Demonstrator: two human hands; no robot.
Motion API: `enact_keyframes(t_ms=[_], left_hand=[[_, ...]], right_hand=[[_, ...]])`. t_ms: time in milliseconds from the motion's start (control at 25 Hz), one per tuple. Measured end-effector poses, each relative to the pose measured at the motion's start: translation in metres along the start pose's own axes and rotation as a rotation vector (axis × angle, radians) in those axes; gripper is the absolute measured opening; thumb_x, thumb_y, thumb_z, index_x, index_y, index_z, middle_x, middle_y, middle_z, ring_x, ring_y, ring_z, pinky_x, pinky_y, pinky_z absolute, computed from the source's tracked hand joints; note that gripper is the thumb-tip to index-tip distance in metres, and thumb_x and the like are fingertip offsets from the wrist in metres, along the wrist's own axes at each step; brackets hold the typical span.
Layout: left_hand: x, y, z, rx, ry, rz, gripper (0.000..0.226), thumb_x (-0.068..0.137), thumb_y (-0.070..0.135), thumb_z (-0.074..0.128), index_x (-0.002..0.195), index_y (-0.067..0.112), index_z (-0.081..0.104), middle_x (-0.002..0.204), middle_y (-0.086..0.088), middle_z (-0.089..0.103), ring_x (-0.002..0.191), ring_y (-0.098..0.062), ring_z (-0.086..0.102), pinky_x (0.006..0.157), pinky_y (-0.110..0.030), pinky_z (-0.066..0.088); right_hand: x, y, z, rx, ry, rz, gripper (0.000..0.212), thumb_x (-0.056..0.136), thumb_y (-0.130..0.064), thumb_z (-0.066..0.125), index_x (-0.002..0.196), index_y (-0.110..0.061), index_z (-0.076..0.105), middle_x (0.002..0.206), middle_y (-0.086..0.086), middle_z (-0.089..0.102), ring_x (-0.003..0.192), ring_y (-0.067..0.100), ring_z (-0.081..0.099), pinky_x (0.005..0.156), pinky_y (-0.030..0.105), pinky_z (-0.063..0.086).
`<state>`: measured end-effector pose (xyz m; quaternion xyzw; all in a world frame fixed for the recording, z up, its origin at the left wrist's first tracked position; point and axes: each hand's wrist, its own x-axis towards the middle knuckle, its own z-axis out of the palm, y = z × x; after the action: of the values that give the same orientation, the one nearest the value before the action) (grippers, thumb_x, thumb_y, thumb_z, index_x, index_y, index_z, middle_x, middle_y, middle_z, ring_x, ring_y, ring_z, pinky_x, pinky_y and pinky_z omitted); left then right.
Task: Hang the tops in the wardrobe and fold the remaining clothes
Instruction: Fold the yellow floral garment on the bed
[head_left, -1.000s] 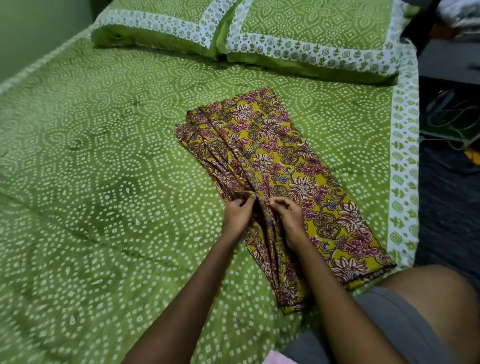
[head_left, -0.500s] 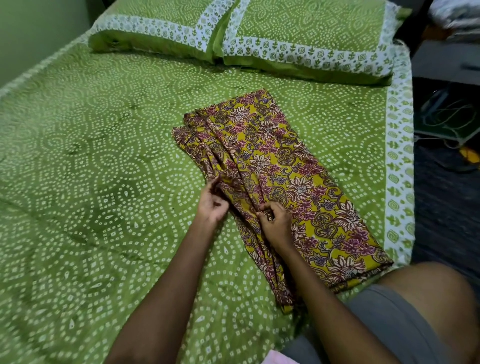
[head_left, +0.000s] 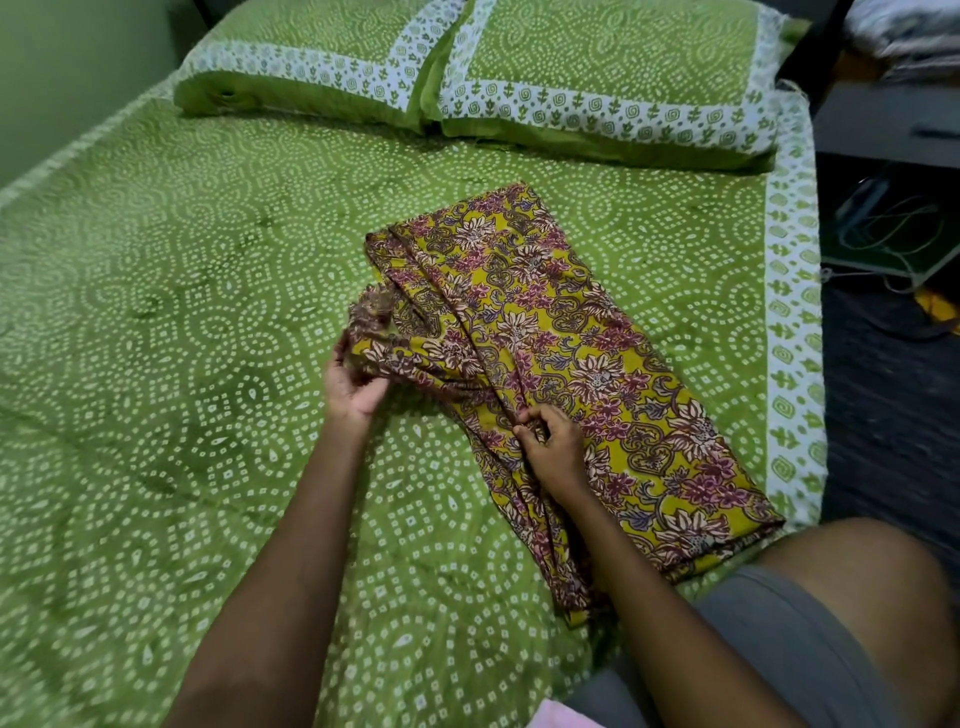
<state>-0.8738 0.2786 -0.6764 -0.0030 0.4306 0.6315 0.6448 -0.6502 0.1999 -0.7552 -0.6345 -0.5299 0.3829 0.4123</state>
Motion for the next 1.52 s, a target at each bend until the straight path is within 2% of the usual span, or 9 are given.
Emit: enact_keyframes(t_ms=[200, 360, 440, 560, 760, 1040, 1160, 1360, 1520], left_hand=[[-0.008, 0.046, -0.06, -0.318, -0.019, 0.152, 0.003, 0.066, 0.008, 0.057, 0.065, 0.011, 0.058, 0.052, 0.001, 0.06, 0.037, -0.002, 0.048, 0.031, -0.01, 0.034], [-0.02, 0.074, -0.109, -0.176, 0.208, 0.196, 0.026, 0.097, 0.016, 0.034, 0.081, 0.023, 0.054, 0.06, 0.013, 0.033, 0.056, 0.003, 0.051, 0.044, -0.004, 0.033], [-0.018, 0.082, -0.115, 0.038, 0.308, 0.2, 0.029, 0.101, 0.031, 0.032, 0.119, 0.022, 0.054, 0.143, 0.001, 0.043, 0.104, -0.001, 0.058, 0.08, -0.001, 0.04], [-0.016, 0.087, -0.108, 0.312, 0.363, 0.224, 0.047, 0.096, 0.036, 0.047, 0.132, 0.006, 0.047, 0.113, -0.003, 0.064, 0.09, -0.014, 0.066, 0.081, -0.025, 0.053], [-0.021, 0.092, -0.107, 0.222, 0.25, 0.3, 0.019, 0.08, 0.013, 0.044, 0.076, 0.013, 0.062, 0.088, -0.009, 0.071, 0.064, -0.01, 0.061, 0.06, -0.026, 0.054], [-0.045, 0.095, -0.128, 0.244, 0.369, 0.153, 0.05, 0.094, 0.053, 0.035, 0.119, 0.013, 0.051, 0.114, -0.004, 0.062, 0.107, -0.017, 0.061, 0.092, -0.02, 0.044], [-0.048, 0.095, -0.127, 0.665, 0.433, 0.161, 0.016, 0.095, 0.023, 0.051, 0.098, 0.008, 0.057, 0.071, -0.003, 0.069, 0.051, -0.005, 0.064, 0.051, -0.015, 0.051], [-0.042, 0.099, -0.152, 1.441, 0.521, 0.925, 0.029, 0.089, 0.019, 0.061, 0.096, -0.009, 0.066, 0.09, -0.026, 0.064, 0.078, -0.03, 0.06, 0.073, -0.038, 0.042], [-0.068, 0.08, -0.126, 1.146, 0.441, 1.116, 0.028, 0.095, 0.02, 0.047, 0.086, -0.005, 0.056, 0.07, -0.003, 0.053, 0.065, 0.009, 0.046, 0.065, -0.026, 0.035]], right_hand=[[-0.001, -0.001, 0.0, -0.052, -0.006, -0.021, 0.009, 0.085, -0.004, 0.064, 0.091, -0.011, 0.063, 0.103, 0.005, 0.062, 0.097, 0.018, 0.057, 0.078, 0.027, 0.049], [-0.003, -0.005, 0.004, -0.263, -0.03, -0.071, 0.016, 0.091, -0.009, 0.055, 0.106, -0.011, 0.059, 0.111, 0.001, 0.051, 0.088, 0.014, 0.051, 0.058, 0.019, 0.043], [-0.004, -0.005, 0.005, -0.267, -0.009, -0.079, 0.016, 0.091, -0.008, 0.055, 0.106, -0.01, 0.056, 0.112, 0.004, 0.052, 0.088, 0.015, 0.053, 0.058, 0.017, 0.04], [-0.006, -0.006, 0.003, -0.253, -0.022, -0.09, 0.02, 0.088, -0.012, 0.06, 0.107, -0.008, 0.055, 0.113, 0.006, 0.051, 0.091, 0.019, 0.055, 0.058, 0.016, 0.038], [-0.018, -0.005, -0.002, -0.484, -0.162, -0.233, 0.032, 0.083, -0.033, 0.067, 0.101, -0.008, 0.059, 0.135, 0.016, 0.039, 0.121, 0.029, 0.044, 0.091, 0.039, 0.046], [-0.018, -0.007, 0.0, -0.543, -0.183, -0.215, 0.031, 0.082, -0.03, 0.068, 0.1, -0.008, 0.056, 0.142, 0.017, 0.035, 0.131, 0.03, 0.033, 0.103, 0.044, 0.04], [-0.018, -0.008, 0.0, -0.532, -0.181, -0.194, 0.029, 0.083, -0.028, 0.067, 0.1, -0.008, 0.057, 0.143, 0.016, 0.034, 0.132, 0.029, 0.032, 0.101, 0.04, 0.038], [-0.018, -0.008, 0.0, -0.531, -0.179, -0.194, 0.028, 0.084, -0.028, 0.065, 0.099, -0.007, 0.056, 0.14, 0.015, 0.037, 0.131, 0.028, 0.033, 0.099, 0.036, 0.038], [-0.018, -0.008, 0.0, -0.537, -0.171, -0.186, 0.028, 0.085, -0.029, 0.064, 0.1, -0.008, 0.055, 0.14, 0.013, 0.037, 0.13, 0.026, 0.033, 0.097, 0.035, 0.038]])
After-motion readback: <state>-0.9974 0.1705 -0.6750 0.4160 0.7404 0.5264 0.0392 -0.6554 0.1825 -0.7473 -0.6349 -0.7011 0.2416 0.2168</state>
